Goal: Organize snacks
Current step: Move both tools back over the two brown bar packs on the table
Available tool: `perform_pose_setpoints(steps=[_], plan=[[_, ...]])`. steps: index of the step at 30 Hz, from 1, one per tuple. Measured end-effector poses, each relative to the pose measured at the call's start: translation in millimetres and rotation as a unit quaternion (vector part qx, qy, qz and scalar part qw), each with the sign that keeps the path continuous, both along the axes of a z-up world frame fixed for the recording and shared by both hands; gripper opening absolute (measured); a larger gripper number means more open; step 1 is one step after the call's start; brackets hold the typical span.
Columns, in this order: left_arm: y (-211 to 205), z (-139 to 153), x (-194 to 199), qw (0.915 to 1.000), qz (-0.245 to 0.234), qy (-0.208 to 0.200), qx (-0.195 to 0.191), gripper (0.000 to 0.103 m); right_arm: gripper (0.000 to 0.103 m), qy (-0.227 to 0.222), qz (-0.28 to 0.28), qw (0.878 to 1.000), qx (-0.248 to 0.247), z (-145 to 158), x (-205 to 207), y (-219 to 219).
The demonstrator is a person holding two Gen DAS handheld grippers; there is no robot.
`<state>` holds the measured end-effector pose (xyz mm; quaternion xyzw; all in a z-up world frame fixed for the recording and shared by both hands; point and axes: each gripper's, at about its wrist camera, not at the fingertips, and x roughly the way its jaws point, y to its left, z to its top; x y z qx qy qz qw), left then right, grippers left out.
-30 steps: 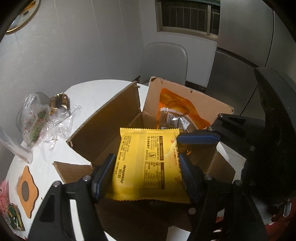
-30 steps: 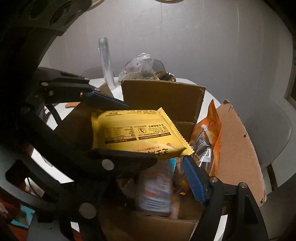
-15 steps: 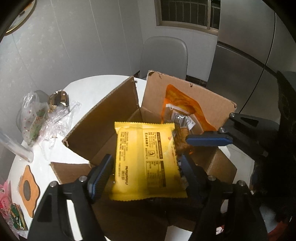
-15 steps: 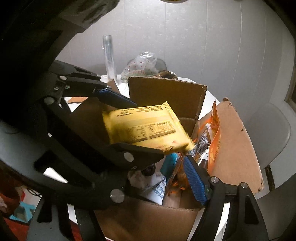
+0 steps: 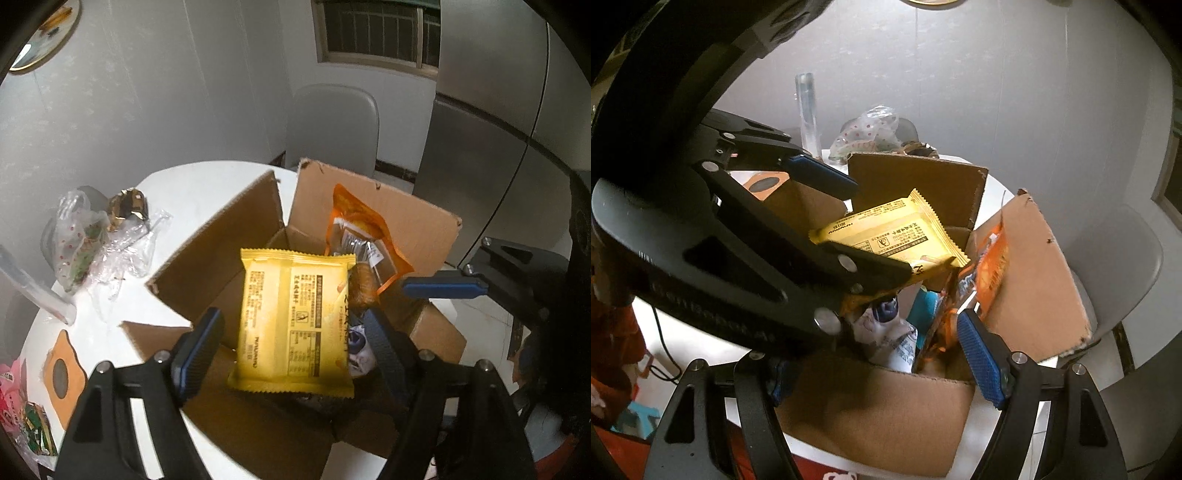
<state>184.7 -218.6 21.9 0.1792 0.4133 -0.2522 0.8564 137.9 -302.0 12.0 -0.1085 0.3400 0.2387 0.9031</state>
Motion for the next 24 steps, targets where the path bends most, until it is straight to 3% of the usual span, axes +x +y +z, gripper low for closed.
perform_pose_setpoints(steps=[4,10,13,19,24], plan=[[19.1,18.8,-15.8,0.9993,0.01,-0.021,-0.031,0.075,0.074,-0.021,-0.01,1.0,0.008,15.2,-18.5,-0.5],[81.5,46.2,-54.5,0.9939,0.053,-0.065,-0.072,0.076,0.074,-0.077,0.01,0.997,0.029,41.2,-67.4,19.9],[115.2,48.6,-76.3,0.9896,0.079,-0.085,-0.085,0.083,0.074,-0.097,0.036,0.994,0.041,44.9,-94.5,42.2],[179.8,20.8,-116.4,0.9812,0.138,-0.097,-0.095,0.083,0.073,-0.09,0.08,0.99,0.07,25.6,-129.1,81.5],[223.7,-22.2,-139.8,0.972,0.187,-0.092,-0.108,0.083,0.073,-0.055,0.083,0.991,0.089,-16.4,-134.1,105.2]])
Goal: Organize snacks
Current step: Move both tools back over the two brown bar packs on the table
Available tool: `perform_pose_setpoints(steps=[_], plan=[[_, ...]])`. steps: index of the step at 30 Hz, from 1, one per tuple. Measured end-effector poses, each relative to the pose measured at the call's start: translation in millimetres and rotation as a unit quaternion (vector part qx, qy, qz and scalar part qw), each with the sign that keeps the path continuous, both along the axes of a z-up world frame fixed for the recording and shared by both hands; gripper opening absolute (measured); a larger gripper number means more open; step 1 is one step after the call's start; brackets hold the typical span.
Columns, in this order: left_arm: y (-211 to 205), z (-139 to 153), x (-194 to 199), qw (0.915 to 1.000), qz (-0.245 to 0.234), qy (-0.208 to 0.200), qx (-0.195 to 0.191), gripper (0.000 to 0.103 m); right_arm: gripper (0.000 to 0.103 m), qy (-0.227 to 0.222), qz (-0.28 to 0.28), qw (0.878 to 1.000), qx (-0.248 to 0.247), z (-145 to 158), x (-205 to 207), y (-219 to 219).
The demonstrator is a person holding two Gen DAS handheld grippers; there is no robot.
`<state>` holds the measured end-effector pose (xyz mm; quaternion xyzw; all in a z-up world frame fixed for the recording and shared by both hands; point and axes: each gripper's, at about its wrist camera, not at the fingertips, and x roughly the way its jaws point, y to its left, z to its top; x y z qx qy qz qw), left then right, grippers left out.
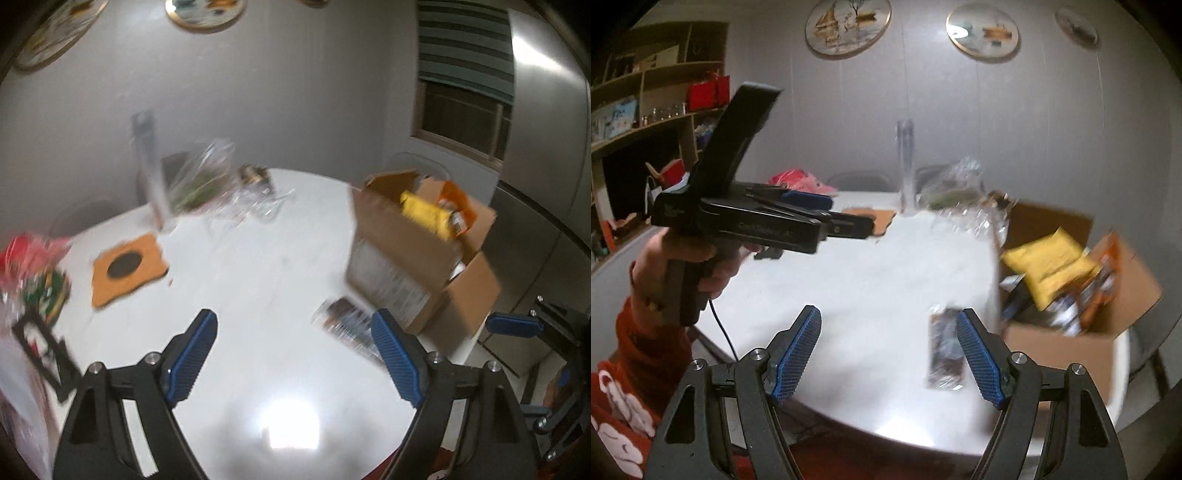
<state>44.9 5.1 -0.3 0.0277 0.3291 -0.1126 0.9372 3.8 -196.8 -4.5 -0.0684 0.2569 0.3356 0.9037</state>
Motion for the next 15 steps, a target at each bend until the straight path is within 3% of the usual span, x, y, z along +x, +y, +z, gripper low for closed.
perform_pose_setpoints(steps=[6,15], plan=[[22.9,-56.4,-10.2,0.999,0.031,0.024,-0.02,0.083,0.073,0.038,-0.05,0.998,-0.005,-71.1,24.6,11.2],[11.3,-102.3,-0.4,0.9977,0.015,0.049,-0.044,0.083,0.073,0.017,-0.133,0.99,-0.047,-116.9,61.5,10.4]])
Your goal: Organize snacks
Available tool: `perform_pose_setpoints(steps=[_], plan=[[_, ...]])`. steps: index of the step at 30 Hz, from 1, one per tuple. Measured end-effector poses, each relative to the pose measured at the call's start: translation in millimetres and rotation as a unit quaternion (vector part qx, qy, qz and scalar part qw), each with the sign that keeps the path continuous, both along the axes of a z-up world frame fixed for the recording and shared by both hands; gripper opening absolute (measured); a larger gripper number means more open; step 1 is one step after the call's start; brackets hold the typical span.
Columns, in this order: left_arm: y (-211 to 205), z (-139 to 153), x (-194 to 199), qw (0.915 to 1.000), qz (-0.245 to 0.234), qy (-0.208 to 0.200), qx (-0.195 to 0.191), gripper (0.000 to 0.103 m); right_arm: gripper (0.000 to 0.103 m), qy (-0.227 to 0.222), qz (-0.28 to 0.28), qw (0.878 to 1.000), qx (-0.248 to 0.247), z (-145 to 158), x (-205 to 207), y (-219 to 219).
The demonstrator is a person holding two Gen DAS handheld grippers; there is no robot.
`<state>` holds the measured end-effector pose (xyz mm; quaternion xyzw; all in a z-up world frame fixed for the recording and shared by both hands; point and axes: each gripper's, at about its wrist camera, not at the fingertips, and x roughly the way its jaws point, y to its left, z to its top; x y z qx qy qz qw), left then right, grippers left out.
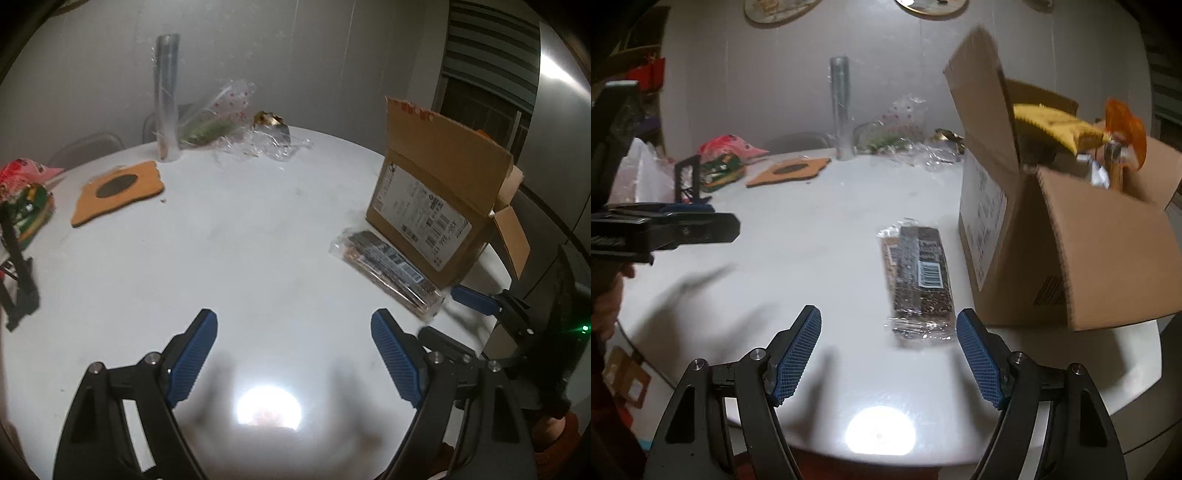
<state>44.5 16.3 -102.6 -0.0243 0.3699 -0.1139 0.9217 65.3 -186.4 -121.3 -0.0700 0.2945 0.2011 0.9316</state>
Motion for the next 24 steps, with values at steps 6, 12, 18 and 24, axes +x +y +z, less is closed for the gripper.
perform_pose_setpoints(steps=[6,12,18,24], plan=[[-10.5,-3.0,9.8,0.9999,-0.015,0.002,0.0,0.083,0.073,-0.004,-0.016,1.0,-0.007,-8.4,9.2,-3.9],[-12.1,-0.7,14.9,0.9998,-0.021,-0.003,-0.003,0.083,0.066,0.0,-0.021,1.0,-0.001,-14.1,15.5,-5.6],[-9.4,-2.5,13.9,0.9999,-0.017,-0.001,-0.002,0.083,0.043,-0.003,-0.019,1.0,0.012,-15.7,13.1,-5.0],[-3.2,-3.4,7.6,0.9999,-0.01,-0.002,-0.004,0.083,0.042,-0.004,-0.002,1.0,0.017,-16.7,-3.1,15.5]])
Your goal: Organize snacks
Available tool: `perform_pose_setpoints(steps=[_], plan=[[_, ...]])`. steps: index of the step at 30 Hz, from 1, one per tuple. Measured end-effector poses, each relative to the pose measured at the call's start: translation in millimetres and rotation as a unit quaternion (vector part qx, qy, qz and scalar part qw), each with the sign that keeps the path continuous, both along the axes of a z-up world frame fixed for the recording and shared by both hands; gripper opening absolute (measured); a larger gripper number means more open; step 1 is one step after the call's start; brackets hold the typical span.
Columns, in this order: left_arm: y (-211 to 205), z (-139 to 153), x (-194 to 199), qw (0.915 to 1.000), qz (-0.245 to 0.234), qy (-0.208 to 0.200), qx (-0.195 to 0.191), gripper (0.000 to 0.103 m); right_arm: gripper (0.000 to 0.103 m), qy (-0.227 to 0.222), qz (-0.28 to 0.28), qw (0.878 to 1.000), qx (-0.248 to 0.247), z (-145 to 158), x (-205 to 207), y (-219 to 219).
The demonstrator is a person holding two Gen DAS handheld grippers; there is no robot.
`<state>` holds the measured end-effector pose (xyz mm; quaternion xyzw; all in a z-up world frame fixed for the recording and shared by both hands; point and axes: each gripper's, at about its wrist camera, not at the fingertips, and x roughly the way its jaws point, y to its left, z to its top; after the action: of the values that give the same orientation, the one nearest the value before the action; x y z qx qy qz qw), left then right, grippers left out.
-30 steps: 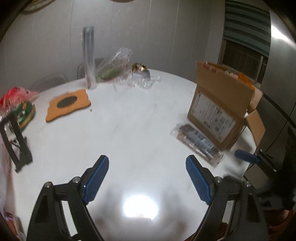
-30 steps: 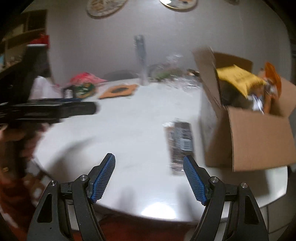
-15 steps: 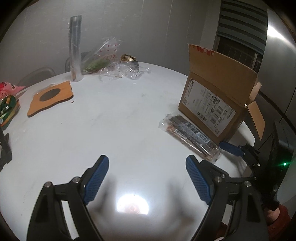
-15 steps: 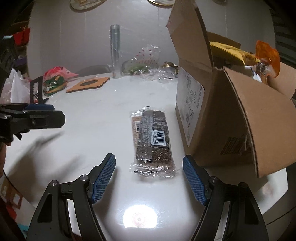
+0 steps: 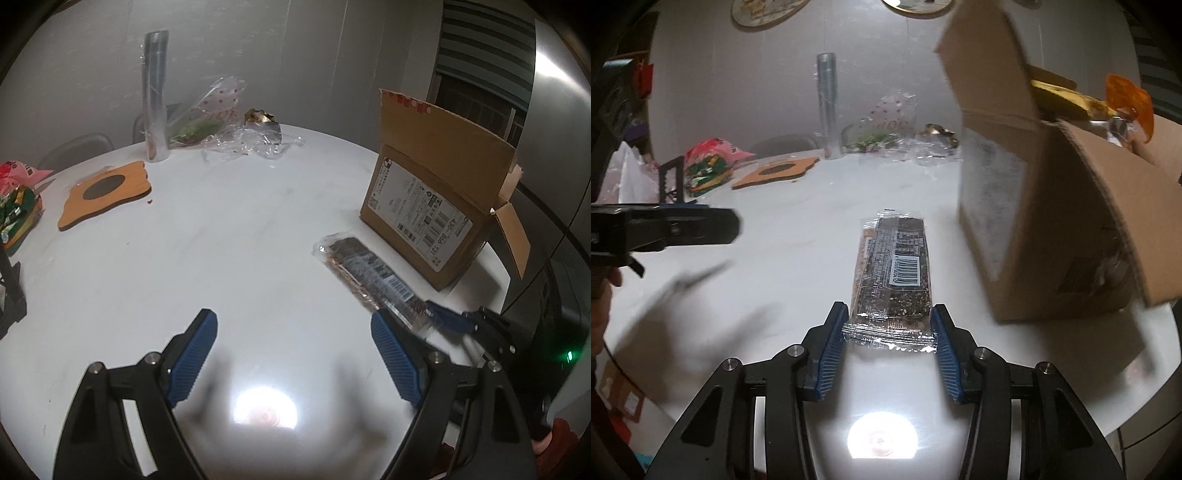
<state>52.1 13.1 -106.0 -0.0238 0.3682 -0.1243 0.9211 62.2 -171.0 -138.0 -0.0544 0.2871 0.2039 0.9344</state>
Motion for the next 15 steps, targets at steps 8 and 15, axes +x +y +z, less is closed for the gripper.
perform_pose_setpoints(steps=[8,15], plan=[[28.0,-6.0,-13.5,0.9993,0.037,0.007,-0.005,0.083,0.043,0.022,0.061,0.997,0.03,0.9,-23.2,53.5],[54.3,-7.4,-21.1,0.9976,0.068,0.008,-0.006,0.083,0.054,0.018,0.084,0.996,0.025,12.2,-30.0,70.0]])
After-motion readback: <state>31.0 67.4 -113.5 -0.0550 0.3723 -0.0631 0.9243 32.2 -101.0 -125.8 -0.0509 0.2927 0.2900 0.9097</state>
